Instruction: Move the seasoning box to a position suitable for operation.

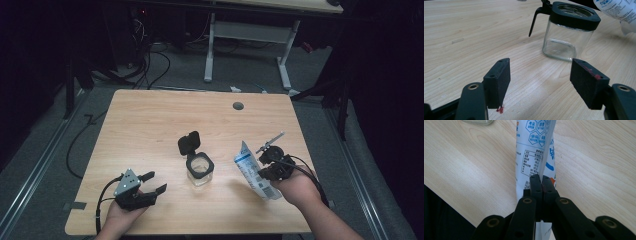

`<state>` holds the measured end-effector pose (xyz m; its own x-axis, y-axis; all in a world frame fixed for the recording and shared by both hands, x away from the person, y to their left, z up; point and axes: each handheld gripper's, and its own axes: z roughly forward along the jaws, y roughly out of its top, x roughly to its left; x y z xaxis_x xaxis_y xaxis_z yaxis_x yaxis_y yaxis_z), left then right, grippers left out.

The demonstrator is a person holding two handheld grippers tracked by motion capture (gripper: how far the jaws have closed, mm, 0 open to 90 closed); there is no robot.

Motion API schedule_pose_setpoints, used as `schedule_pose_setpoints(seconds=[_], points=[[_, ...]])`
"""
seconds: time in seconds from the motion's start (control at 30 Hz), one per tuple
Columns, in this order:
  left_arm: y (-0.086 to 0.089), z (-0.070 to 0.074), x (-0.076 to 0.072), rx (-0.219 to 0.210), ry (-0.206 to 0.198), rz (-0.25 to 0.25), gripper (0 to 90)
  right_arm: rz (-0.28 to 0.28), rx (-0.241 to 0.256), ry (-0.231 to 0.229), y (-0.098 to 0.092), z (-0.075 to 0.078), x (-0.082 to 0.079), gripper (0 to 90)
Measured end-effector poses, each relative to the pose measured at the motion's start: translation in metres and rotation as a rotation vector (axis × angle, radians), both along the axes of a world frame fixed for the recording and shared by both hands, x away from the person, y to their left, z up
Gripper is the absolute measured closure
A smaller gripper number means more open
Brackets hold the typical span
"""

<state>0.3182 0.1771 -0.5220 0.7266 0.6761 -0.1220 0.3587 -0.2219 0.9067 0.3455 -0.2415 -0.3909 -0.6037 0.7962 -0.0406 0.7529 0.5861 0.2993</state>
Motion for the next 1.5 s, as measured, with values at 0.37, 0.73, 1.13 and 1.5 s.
schedule_pose_setpoints(seconds=[0.37,0.73,1.13,1.5], points=[[-0.003,0.000,-0.001,0.011,-0.006,-0.013,33.1,0.006,-0.007,0.010,0.003,0.005,0.000,90.0],[-0.019,0.001,-0.012,0.035,-0.063,-0.082,32.8,0.020,0.005,0.009,0.014,0.015,-0.001,90.0],[-0.077,0.004,-0.030,0.008,-0.058,-0.227,26.2,0.061,0.012,-0.009,0.032,0.026,-0.001,90.0],[-0.126,0.006,-0.027,0.005,-0.032,-0.281,24.4,0.093,0.019,-0.016,0.053,0.031,-0.001,90.0]])
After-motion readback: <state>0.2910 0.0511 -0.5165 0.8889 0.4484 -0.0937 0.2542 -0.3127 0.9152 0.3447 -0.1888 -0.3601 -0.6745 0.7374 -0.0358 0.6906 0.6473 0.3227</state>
